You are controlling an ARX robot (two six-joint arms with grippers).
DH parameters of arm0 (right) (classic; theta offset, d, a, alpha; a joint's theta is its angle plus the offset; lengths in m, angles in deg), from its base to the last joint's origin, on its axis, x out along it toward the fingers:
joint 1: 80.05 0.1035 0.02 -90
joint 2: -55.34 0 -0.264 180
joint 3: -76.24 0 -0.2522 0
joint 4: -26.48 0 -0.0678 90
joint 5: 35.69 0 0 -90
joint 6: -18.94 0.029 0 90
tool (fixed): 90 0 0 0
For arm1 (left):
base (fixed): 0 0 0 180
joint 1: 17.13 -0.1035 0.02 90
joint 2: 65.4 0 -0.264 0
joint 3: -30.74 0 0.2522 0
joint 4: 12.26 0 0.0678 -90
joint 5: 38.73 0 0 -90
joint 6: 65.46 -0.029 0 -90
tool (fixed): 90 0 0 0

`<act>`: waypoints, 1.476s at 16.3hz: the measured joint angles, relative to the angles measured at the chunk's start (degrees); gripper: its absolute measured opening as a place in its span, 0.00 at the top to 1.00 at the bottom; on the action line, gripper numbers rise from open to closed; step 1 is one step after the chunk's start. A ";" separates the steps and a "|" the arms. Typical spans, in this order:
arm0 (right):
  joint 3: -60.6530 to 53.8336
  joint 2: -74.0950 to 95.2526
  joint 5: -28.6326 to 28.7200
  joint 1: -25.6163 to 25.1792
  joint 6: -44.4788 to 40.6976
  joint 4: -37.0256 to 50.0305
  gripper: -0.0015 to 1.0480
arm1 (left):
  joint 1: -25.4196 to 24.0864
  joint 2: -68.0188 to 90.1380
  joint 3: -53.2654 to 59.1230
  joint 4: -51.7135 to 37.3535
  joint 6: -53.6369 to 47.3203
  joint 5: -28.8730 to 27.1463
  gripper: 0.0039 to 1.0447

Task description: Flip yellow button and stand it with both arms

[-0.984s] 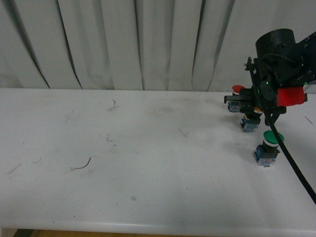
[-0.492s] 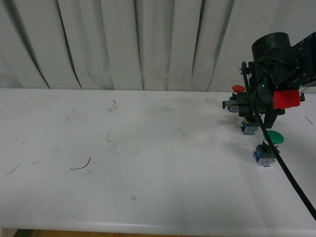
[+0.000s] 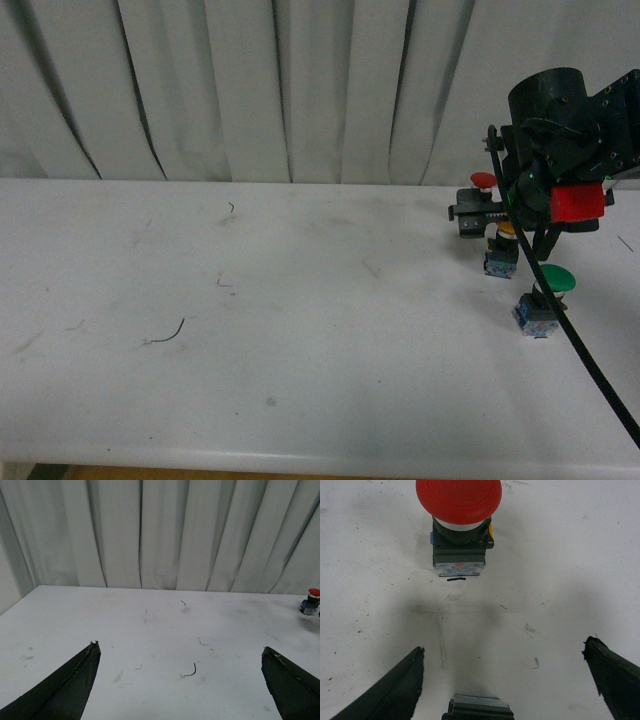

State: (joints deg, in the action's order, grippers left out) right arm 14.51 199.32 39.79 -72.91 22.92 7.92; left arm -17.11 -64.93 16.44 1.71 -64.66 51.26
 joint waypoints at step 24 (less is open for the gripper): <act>-96.87 -122.57 5.03 2.47 -3.80 17.92 0.98 | 0.00 0.00 0.00 0.00 0.00 0.00 0.06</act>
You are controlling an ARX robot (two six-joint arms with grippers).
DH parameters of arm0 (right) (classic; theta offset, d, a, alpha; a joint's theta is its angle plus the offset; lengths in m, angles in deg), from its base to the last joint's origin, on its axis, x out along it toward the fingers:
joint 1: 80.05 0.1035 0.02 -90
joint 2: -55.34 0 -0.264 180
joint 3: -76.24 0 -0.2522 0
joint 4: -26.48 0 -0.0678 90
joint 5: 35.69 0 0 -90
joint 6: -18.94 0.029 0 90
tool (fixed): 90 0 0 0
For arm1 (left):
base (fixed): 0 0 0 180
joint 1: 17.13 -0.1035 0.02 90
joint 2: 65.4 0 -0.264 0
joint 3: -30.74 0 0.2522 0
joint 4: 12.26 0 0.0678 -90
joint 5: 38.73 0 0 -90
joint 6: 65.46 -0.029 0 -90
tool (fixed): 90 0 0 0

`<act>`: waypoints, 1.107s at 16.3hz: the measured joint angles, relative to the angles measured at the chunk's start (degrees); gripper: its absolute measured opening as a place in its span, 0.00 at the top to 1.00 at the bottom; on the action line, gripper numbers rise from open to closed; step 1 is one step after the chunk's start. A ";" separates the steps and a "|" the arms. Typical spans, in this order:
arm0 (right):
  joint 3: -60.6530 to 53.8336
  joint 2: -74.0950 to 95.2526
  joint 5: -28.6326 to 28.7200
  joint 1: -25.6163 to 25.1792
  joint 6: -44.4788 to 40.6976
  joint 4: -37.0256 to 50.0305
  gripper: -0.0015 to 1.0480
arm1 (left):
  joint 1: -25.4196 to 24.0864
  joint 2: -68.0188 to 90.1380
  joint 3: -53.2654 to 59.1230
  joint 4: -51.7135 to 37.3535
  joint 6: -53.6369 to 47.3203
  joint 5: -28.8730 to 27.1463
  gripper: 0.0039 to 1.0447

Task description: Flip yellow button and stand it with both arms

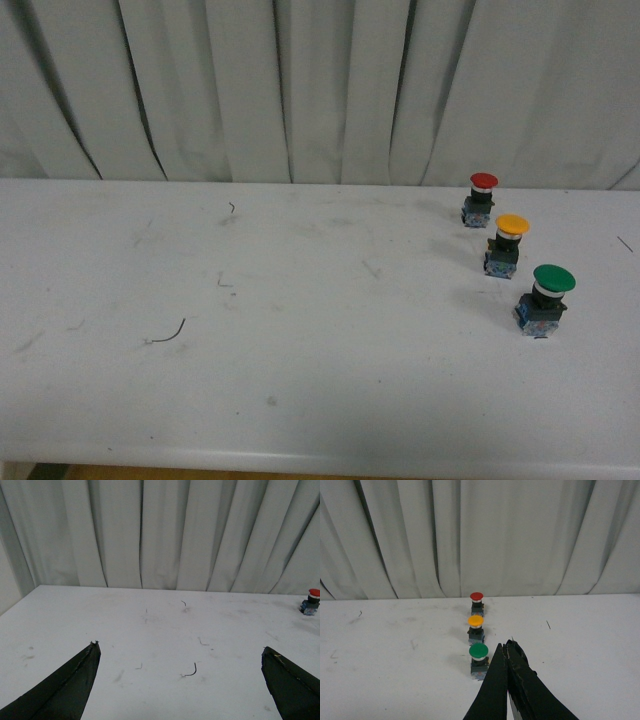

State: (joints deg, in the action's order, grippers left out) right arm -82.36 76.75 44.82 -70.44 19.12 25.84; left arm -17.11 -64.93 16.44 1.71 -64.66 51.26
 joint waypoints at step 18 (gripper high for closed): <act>-6.97 -21.14 9.53 -9.62 -0.04 -13.66 0.98 | 0.00 0.00 0.02 0.00 0.00 0.00 0.06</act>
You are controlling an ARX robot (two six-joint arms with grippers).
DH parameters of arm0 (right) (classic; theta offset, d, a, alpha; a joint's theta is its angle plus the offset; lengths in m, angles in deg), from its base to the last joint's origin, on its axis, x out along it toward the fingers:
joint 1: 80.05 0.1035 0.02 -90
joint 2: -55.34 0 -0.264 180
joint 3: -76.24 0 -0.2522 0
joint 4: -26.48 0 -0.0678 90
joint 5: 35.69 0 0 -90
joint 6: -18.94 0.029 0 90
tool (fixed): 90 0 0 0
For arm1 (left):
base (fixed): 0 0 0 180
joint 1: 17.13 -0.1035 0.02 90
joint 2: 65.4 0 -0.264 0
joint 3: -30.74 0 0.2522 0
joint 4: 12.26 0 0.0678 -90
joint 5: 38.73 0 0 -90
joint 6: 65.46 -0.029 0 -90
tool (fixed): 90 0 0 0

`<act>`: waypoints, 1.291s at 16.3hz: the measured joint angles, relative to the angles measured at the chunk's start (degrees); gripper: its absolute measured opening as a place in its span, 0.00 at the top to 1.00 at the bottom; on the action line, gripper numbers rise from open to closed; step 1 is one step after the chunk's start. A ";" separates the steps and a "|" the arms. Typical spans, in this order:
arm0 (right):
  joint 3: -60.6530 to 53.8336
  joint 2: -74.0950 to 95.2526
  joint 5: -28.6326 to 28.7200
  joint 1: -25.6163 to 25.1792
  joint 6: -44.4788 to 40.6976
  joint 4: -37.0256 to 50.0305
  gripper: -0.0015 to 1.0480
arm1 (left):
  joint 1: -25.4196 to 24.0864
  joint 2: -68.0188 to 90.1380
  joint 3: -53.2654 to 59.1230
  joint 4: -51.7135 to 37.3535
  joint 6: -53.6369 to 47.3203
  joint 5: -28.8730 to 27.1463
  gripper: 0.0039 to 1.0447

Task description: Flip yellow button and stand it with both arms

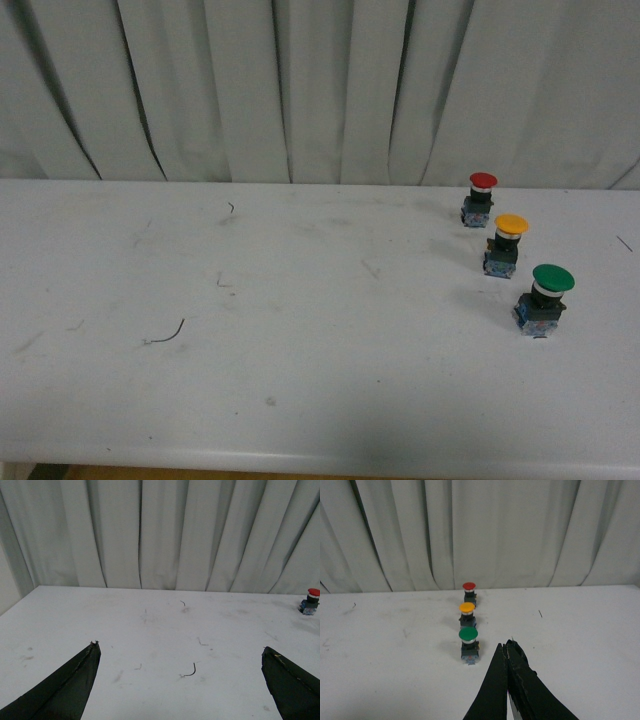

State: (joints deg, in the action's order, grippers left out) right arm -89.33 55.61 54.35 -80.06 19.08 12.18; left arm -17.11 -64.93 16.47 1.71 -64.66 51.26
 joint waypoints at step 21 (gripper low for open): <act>0.00 -0.09 -0.02 0.00 0.00 0.37 0.06 | 0.00 0.00 0.00 0.00 0.00 0.00 0.06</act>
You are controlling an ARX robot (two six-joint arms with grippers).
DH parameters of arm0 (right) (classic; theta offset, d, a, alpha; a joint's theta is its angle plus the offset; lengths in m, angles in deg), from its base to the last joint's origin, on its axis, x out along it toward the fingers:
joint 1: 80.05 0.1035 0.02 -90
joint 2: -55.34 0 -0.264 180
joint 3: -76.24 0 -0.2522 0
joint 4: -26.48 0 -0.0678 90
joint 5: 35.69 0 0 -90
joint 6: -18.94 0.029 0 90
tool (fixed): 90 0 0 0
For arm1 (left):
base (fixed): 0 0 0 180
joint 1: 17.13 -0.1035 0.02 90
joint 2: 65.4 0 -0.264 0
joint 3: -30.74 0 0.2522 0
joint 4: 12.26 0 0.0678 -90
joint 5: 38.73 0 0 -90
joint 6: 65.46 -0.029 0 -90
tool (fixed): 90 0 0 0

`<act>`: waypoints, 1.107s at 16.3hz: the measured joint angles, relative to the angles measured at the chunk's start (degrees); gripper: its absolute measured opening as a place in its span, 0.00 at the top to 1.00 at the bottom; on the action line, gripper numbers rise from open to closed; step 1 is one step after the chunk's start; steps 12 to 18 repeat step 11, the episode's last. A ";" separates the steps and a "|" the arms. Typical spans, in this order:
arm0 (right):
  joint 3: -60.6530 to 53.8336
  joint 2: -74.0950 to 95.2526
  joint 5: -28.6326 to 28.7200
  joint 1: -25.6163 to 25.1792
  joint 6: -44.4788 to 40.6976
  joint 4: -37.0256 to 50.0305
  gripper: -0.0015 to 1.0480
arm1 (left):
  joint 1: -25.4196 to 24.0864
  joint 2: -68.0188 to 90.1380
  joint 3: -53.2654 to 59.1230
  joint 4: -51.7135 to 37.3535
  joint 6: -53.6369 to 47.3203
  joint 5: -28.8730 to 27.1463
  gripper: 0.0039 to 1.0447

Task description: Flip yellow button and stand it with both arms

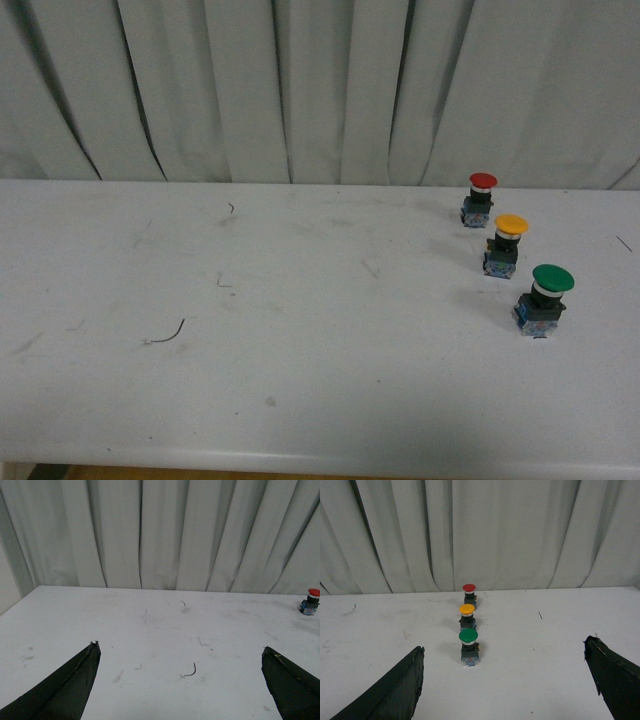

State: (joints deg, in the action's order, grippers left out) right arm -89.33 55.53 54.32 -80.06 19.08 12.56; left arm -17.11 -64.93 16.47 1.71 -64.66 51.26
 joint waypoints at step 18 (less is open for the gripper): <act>0.00 0.00 0.00 0.00 0.00 -0.02 0.06 | 0.00 0.00 0.00 0.00 0.00 0.00 0.06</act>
